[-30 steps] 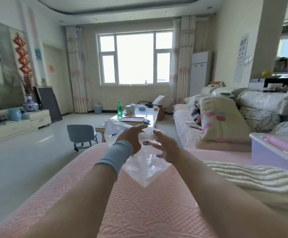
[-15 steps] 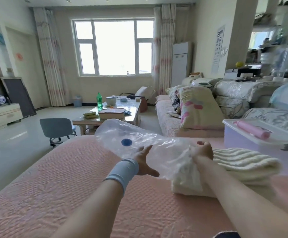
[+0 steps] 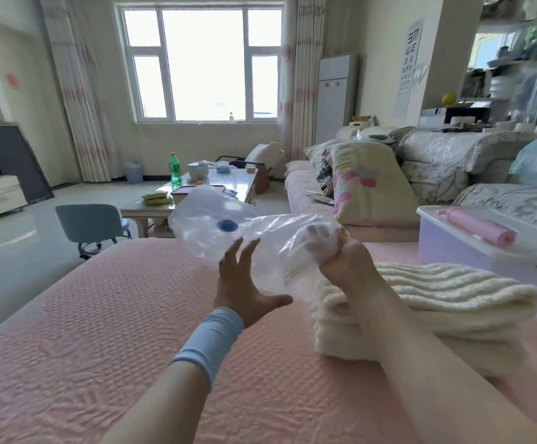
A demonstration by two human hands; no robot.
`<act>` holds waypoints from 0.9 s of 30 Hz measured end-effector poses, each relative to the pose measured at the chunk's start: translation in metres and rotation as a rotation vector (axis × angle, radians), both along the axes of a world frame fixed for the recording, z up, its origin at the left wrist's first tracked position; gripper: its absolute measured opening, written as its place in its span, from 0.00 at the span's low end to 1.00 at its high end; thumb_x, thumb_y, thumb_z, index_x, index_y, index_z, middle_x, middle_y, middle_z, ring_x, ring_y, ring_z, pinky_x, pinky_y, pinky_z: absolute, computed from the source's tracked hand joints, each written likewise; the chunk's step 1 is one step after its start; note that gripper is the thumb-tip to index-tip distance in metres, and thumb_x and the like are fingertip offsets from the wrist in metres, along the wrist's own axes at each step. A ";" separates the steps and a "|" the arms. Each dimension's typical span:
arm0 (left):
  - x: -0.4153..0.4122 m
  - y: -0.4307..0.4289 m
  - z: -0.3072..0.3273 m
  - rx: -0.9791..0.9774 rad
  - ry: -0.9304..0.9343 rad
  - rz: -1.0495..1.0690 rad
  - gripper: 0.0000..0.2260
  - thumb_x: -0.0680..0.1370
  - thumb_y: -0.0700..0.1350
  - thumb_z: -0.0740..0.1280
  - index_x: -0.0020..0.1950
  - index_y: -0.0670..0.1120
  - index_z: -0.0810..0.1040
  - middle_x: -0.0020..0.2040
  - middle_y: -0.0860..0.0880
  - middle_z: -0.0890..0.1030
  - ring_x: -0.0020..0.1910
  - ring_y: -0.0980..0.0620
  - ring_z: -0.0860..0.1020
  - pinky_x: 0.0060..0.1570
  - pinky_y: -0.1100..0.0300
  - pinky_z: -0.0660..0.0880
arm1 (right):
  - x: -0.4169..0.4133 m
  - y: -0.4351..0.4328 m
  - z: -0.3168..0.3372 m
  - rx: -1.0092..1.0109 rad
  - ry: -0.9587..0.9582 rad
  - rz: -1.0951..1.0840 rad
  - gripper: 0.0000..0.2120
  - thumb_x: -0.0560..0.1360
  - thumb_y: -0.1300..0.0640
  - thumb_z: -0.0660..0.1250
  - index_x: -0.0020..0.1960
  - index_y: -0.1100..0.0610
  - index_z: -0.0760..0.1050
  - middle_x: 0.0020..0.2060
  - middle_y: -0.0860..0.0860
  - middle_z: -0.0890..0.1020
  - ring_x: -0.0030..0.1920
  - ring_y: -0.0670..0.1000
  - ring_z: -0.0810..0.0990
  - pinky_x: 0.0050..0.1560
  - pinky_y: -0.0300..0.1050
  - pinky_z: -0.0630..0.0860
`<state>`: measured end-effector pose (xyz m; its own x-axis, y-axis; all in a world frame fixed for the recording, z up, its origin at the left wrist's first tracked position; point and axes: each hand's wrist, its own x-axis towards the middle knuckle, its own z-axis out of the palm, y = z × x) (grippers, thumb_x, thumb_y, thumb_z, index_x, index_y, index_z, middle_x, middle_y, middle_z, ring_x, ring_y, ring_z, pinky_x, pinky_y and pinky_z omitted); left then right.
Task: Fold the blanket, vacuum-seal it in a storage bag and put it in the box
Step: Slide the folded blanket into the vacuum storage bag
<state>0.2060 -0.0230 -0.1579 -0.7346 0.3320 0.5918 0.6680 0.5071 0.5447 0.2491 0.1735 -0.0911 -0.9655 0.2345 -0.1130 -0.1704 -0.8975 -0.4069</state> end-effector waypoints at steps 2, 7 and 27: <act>0.006 0.007 0.003 0.011 0.048 0.035 0.50 0.55 0.72 0.72 0.73 0.55 0.62 0.69 0.49 0.62 0.68 0.47 0.63 0.70 0.50 0.63 | 0.000 -0.002 0.003 -0.056 0.024 0.036 0.22 0.86 0.53 0.53 0.51 0.68 0.77 0.40 0.65 0.83 0.36 0.60 0.85 0.28 0.53 0.82; 0.018 0.045 0.015 0.181 -0.220 -0.067 0.30 0.71 0.53 0.74 0.71 0.61 0.67 0.59 0.55 0.68 0.55 0.51 0.76 0.56 0.61 0.72 | 0.011 -0.008 0.001 -0.040 0.099 0.075 0.22 0.86 0.54 0.54 0.59 0.73 0.75 0.45 0.67 0.84 0.41 0.61 0.86 0.36 0.54 0.84; 0.000 0.058 0.015 -0.110 -0.340 -0.266 0.34 0.76 0.48 0.71 0.78 0.54 0.58 0.79 0.55 0.55 0.76 0.52 0.59 0.69 0.61 0.58 | 0.061 0.003 -0.009 2.838 -0.401 0.186 0.43 0.73 0.45 0.70 0.80 0.38 0.48 0.82 0.53 0.46 0.81 0.54 0.45 0.79 0.57 0.43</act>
<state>0.2055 0.0352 -0.1432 -0.7620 0.5831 0.2816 0.5751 0.4095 0.7083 0.3097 0.1766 -0.0998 -0.9982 0.0594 0.0083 0.0600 0.9881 0.1413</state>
